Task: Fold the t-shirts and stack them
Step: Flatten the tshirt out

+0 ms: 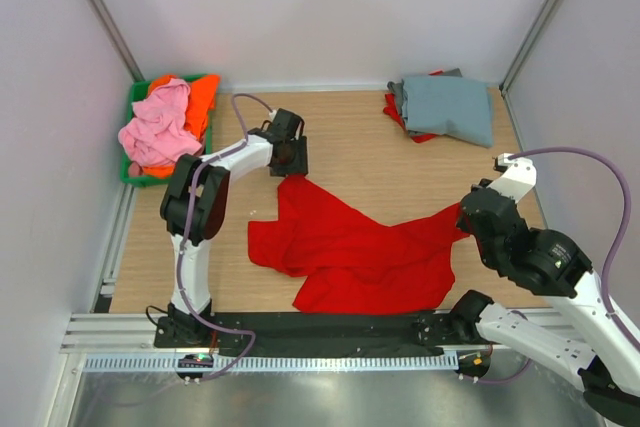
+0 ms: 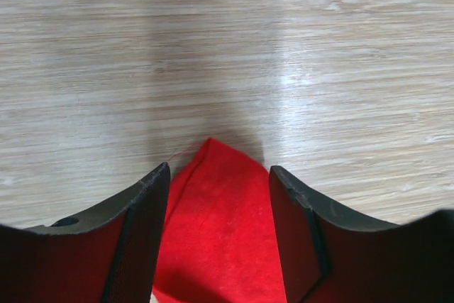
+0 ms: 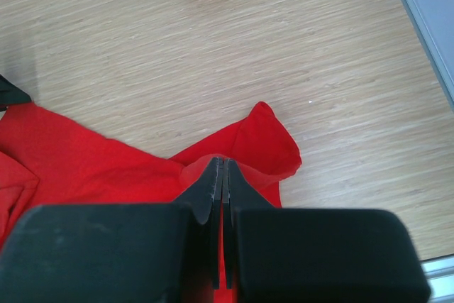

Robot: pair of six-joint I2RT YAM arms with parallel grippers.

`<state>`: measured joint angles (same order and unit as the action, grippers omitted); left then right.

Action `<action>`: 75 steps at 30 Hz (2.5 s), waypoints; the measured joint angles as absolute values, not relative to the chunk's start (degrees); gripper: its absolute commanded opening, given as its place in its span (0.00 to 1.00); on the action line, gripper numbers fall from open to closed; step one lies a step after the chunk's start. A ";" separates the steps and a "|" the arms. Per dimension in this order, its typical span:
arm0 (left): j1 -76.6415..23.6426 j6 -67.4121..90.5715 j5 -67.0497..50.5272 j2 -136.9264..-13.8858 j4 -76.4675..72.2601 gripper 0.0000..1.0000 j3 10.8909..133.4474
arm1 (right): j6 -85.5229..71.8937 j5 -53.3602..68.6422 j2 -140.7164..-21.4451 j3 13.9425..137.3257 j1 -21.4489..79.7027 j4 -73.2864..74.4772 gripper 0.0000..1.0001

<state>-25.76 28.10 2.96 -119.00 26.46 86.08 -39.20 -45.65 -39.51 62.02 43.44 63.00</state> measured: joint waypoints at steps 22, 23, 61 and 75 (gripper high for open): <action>-26.50 28.27 0.47 -107.98 29.02 0.00 81.73 | -37.19 -44.51 -39.86 64.29 43.44 63.48 0.01; -26.52 28.25 0.82 -104.57 30.11 0.00 81.60 | -36.51 -44.45 -40.10 66.02 43.44 63.72 0.01; -26.87 25.82 -8.54 -40.18 62.04 0.00 109.89 | -7.99 -13.61 -38.06 125.71 43.38 55.51 0.01; -25.04 21.71 -9.37 -42.11 50.98 0.00 102.89 | -1.04 -24.45 -49.19 130.98 35.53 50.50 0.01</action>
<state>-25.04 21.71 -9.37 -42.11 50.98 102.89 -1.04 -24.45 -49.19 130.98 35.53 50.50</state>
